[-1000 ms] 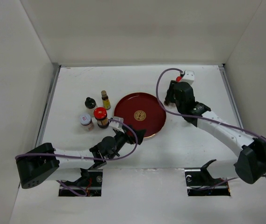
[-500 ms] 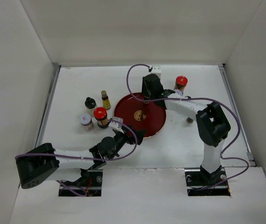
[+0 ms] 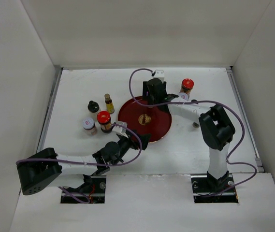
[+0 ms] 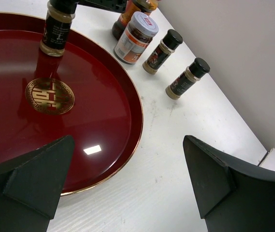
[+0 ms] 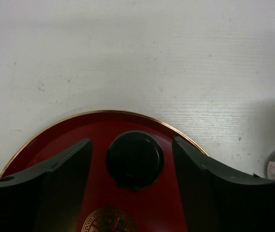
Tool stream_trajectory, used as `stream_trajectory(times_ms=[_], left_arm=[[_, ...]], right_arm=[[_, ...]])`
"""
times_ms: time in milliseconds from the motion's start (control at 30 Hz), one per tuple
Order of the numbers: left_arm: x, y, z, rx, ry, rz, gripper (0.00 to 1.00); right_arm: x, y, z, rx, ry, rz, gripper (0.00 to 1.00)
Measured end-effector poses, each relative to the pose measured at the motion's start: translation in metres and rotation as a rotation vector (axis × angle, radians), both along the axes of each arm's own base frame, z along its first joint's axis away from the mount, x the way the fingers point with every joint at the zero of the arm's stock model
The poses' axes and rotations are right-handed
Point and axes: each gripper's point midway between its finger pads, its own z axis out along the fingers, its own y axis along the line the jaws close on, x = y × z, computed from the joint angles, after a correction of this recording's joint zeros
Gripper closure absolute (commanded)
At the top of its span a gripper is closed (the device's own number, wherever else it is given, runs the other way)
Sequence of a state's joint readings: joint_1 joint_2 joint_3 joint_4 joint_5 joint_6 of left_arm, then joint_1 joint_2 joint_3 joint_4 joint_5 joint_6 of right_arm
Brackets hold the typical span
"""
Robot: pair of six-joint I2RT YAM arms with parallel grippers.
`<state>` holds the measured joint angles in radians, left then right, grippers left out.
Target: Organize the condiment bottles
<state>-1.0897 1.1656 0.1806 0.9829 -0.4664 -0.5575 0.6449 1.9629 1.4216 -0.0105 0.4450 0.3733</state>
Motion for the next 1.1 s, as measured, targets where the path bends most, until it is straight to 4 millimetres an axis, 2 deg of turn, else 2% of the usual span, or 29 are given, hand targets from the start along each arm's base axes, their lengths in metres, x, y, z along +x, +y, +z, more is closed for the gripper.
stream_trajectory(times_ms=[133, 267, 333, 400, 467, 500, 567, 633, 700, 767, 833, 1000, 1100], left_arm=[[0.0, 0.0, -0.001, 0.001, 0.001, -0.002, 0.0], [0.0, -0.001, -0.001, 0.001, 0.002, -0.003, 0.0], [0.0, -0.001, -0.001, 0.001, 0.001, -0.004, 0.0], [0.0, -0.001, -0.001, -0.001, 0.001, -0.004, 0.0], [0.0, -0.001, -0.001, -0.002, 0.003, -0.005, 0.0], [-0.001, -0.002, -0.001, -0.002, 0.004, -0.006, 0.0], [-0.002, -0.003, -0.001, -0.005, 0.005, -0.013, 0.0], [-0.004, -0.004, -0.003, -0.001, 0.01, -0.017, 0.0], [-0.004, -0.005, -0.005, 0.004, 0.014, -0.019, 0.0], [-0.004, -0.005, -0.005, 0.001, 0.014, -0.019, 0.0], [-0.004, -0.005, -0.005, 0.001, 0.015, -0.019, 0.0], [-0.004, -0.005, -0.005, 0.0, 0.015, -0.019, 0.0], [-0.004, -0.005, -0.005, -0.001, 0.016, -0.019, 0.0]], right_arm=[[-0.01, -0.003, 0.005, 0.002, -0.005, 0.008, 0.21], [-0.035, -0.017, 0.04, 0.036, -0.054, 0.014, 0.21], [-0.051, -0.031, 0.066, 0.065, -0.103, 0.003, 0.28], [-0.067, -0.052, 0.087, 0.094, -0.154, -0.022, 0.43], [-0.082, -0.082, 0.101, 0.119, -0.197, -0.074, 0.54], [-0.087, -0.101, 0.104, 0.127, -0.213, -0.115, 0.55], [-0.092, -0.143, 0.101, 0.117, -0.226, -0.219, 0.53], [-0.092, -0.18, 0.09, 0.086, -0.209, -0.314, 0.46], [-0.092, -0.204, 0.076, 0.047, -0.176, -0.381, 0.37], [-0.092, -0.212, 0.063, 0.013, -0.14, -0.404, 0.32], [-0.091, -0.214, 0.05, -0.016, -0.104, -0.407, 0.3], [-0.086, -0.226, 0.018, -0.073, -0.025, -0.432, 0.34], [-0.084, -0.235, 0.005, -0.097, 0.008, -0.453, 0.35]])
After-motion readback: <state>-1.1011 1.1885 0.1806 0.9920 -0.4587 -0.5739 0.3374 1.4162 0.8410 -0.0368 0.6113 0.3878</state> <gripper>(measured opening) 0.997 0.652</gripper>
